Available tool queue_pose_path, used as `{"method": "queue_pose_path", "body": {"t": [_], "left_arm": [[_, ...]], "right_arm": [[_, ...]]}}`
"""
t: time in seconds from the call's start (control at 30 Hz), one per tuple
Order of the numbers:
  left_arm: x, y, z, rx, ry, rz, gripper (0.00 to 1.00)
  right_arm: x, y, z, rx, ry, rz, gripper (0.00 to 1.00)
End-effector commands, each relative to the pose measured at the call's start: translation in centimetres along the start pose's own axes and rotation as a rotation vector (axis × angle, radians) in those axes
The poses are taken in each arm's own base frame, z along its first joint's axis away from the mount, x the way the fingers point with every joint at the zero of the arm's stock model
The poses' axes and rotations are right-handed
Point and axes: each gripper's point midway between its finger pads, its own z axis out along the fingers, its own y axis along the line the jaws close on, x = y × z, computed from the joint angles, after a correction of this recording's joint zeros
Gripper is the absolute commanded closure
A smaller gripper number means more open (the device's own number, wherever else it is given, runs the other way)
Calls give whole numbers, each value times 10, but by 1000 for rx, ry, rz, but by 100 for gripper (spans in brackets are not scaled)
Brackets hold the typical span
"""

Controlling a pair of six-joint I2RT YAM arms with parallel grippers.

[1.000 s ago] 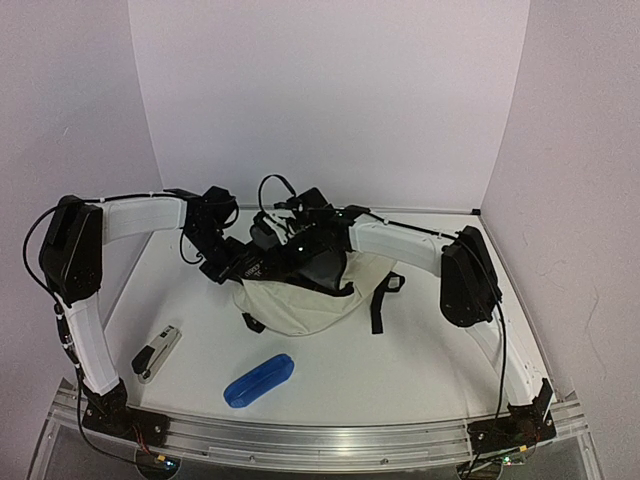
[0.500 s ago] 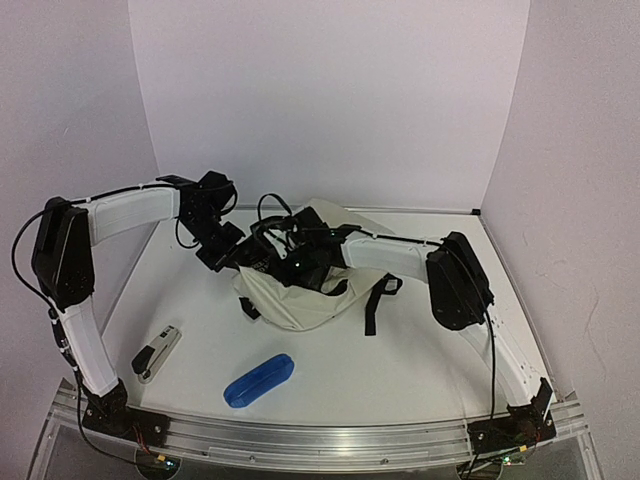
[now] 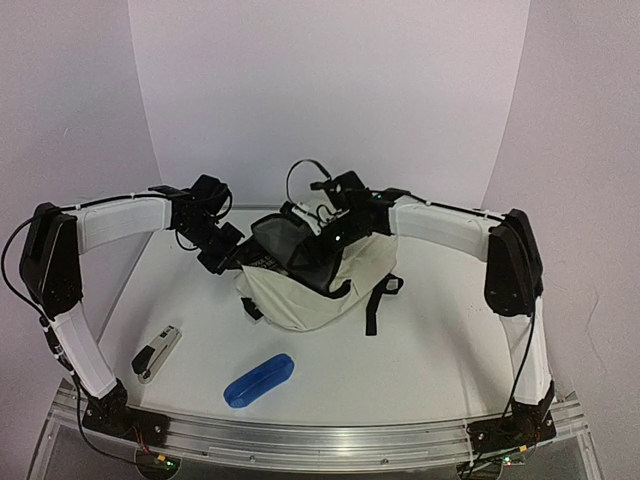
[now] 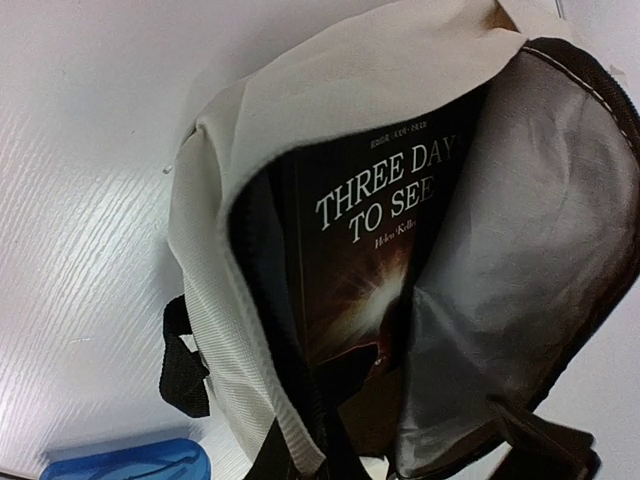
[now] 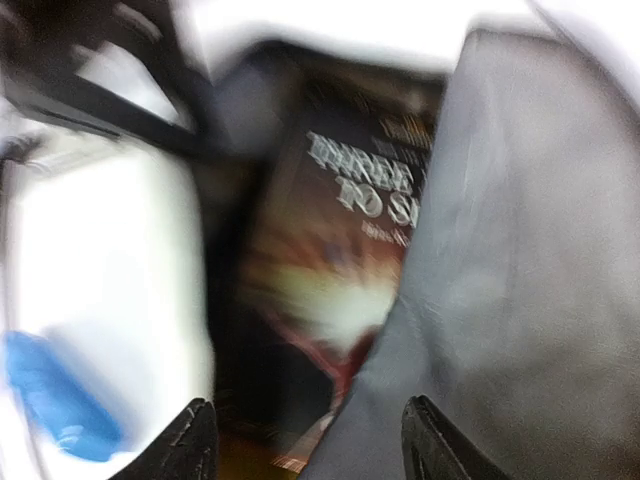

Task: Pack the student bag
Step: Adjust the student bag at the center of the board.

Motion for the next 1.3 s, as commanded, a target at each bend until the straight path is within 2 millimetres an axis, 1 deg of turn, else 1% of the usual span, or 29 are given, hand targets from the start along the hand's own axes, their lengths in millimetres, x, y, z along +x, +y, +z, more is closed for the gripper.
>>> {"method": "queue_pose_path", "body": {"t": [0.0,0.03,0.07,0.13,0.17,0.2,0.27,0.4,0.5,0.57,0.6,0.63,0.7,0.77,0.8,0.83,0.87,0.93,1.0,1.07,1.13,1.2,1.27], "left_arm": [[5,-42,-2,148,23,56,94],[6,-44,1,150,31,68,94],[6,-44,4,143,35,73,94],[7,-44,8,132,38,79,91],[8,-44,9,131,38,80,89],[8,-44,9,131,37,79,87],[7,-41,8,122,24,70,85],[4,-39,4,108,-1,63,85],[3,-37,5,100,-3,64,85],[4,-37,8,99,3,71,86],[4,-38,9,100,7,76,86],[4,-40,10,104,10,84,87],[4,-42,13,105,18,91,89],[5,-45,16,117,31,94,90],[7,-48,18,127,40,96,91],[7,-50,20,136,47,99,91],[7,-51,22,141,53,99,92],[7,-58,28,169,62,100,95],[9,-69,34,209,83,98,97],[12,-86,43,261,101,113,99],[16,-103,51,298,120,145,100],[24,-121,59,320,157,196,100],[34,-140,65,330,189,272,100]], "right_arm": [[-72,17,-93,-126,-203,50,29],[-72,5,-97,-110,-208,84,24],[-69,-8,-96,-75,-202,106,21],[-59,-32,-89,4,-174,141,16],[-55,-40,-83,29,-159,155,14],[-50,-46,-76,44,-145,170,13],[-43,-52,-62,42,-119,200,12],[-30,-58,-36,22,-78,259,13],[-17,-44,-15,-42,-28,277,17],[-8,-27,-2,-98,6,272,22],[-5,-18,3,-126,18,269,26],[-2,-12,6,-147,27,267,33],[-4,-10,8,-148,26,265,55],[-10,-14,5,-124,14,259,80],[-15,-17,2,-109,4,249,89],[-21,-19,-3,-92,-10,233,97],[-25,-24,-8,-68,-20,222,100],[-29,-38,-16,-25,-36,208,100],[-30,-60,-24,24,-50,211,100],[-24,-90,-32,70,-53,234,100],[-22,-118,-45,111,-63,244,100],[-21,-137,-58,140,-74,243,100],[-24,-151,-74,160,-96,234,100]]}}
